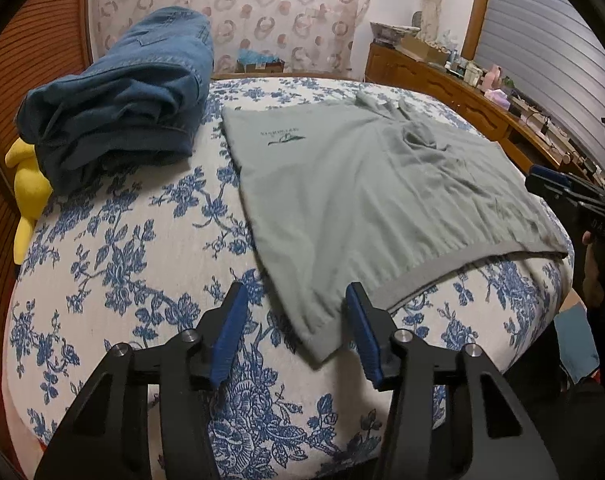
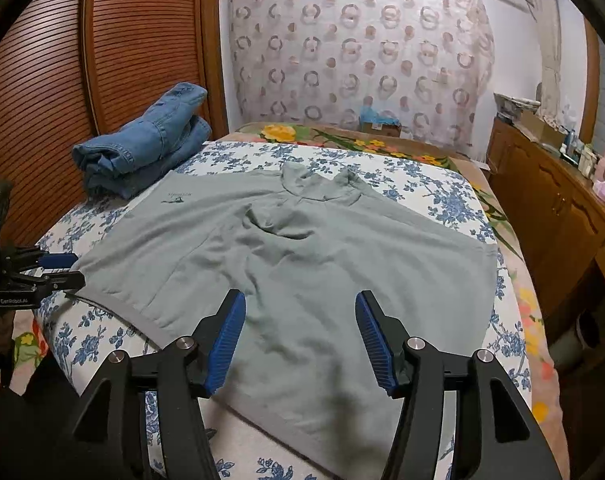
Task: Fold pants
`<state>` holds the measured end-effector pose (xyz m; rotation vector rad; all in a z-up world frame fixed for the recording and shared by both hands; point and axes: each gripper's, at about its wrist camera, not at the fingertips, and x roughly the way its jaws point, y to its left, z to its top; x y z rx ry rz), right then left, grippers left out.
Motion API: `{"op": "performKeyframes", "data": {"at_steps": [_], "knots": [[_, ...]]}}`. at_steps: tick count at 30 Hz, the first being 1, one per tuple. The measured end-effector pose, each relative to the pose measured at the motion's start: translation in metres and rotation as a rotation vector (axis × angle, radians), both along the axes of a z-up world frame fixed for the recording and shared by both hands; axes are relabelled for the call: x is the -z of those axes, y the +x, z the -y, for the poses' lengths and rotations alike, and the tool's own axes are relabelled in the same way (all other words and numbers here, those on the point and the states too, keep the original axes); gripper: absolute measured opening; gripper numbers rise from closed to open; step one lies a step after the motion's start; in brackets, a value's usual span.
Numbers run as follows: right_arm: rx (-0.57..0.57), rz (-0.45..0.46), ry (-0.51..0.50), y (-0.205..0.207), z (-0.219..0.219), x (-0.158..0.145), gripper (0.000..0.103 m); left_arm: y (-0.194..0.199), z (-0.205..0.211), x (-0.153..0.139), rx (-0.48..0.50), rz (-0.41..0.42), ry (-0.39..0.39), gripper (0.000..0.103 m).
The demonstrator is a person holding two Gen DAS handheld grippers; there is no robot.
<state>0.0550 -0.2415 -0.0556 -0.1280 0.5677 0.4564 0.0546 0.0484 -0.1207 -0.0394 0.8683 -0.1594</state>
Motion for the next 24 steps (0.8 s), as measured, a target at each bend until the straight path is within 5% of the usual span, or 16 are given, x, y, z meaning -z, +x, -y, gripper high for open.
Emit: {"op": "performKeyframes", "data": {"at_steps": [4,12,24], "knots": [[-0.010,-0.011,0.004,0.000,-0.015,-0.007,0.061,-0.001,0.002,0.000,0.001,0.003,0.010,0.046],[0.009,-0.028,-0.016,0.001,-0.028,-0.010,0.063,0.005,0.005,-0.001,0.022,-0.002,0.013,0.008],[0.040,-0.030,0.025,0.003,-0.022,-0.013,0.063,0.014,0.029,-0.040,0.079,0.097,-0.001,0.005]]}}
